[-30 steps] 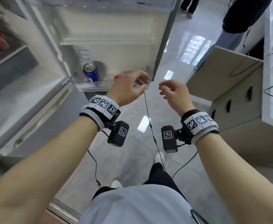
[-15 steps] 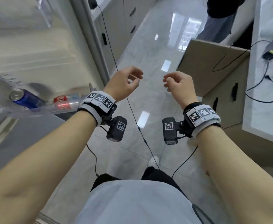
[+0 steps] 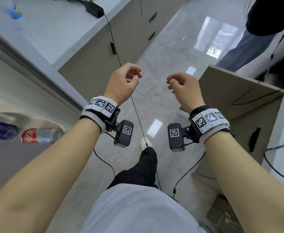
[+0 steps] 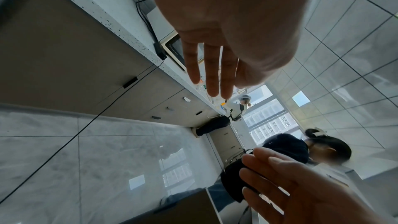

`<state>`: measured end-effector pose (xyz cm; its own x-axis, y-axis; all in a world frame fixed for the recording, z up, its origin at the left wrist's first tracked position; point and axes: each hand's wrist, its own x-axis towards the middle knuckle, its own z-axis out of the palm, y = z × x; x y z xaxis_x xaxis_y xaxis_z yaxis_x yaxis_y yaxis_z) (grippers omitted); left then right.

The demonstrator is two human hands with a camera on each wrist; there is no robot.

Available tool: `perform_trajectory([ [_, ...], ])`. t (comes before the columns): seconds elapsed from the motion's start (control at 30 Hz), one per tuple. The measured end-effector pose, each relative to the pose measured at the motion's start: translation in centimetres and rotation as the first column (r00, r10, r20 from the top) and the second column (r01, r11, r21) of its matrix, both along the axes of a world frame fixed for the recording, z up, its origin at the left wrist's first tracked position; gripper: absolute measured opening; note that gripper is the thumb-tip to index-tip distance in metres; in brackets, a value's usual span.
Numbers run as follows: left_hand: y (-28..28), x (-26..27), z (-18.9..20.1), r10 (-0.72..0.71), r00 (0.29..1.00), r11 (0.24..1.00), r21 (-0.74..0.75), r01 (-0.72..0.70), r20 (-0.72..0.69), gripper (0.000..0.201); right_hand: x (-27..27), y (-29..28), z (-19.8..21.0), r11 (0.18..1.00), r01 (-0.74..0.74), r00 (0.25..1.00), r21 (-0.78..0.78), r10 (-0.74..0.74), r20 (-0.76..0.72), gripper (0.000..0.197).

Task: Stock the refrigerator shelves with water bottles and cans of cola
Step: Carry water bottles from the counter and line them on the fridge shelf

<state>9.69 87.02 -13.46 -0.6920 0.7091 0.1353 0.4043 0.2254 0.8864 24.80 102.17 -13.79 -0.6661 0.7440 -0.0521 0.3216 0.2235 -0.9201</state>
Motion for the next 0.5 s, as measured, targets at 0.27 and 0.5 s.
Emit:
perform_trajectory([
  [0.27,10.8,-9.4,-2.0,0.142,0.988,0.990,-0.009,-0.142,0.055,0.023,-10.0,11.7,-0.7,0.989,-0.143,0.981,0.031,0.138,0.133,0.022],
  [0.5,14.6,-16.9,0.4,0.273,0.962,0.962,-0.033,-0.272,0.027,0.022,-20.8,17.5,1.2,0.964,-0.265,0.961,0.004,0.264,0.085,0.023],
])
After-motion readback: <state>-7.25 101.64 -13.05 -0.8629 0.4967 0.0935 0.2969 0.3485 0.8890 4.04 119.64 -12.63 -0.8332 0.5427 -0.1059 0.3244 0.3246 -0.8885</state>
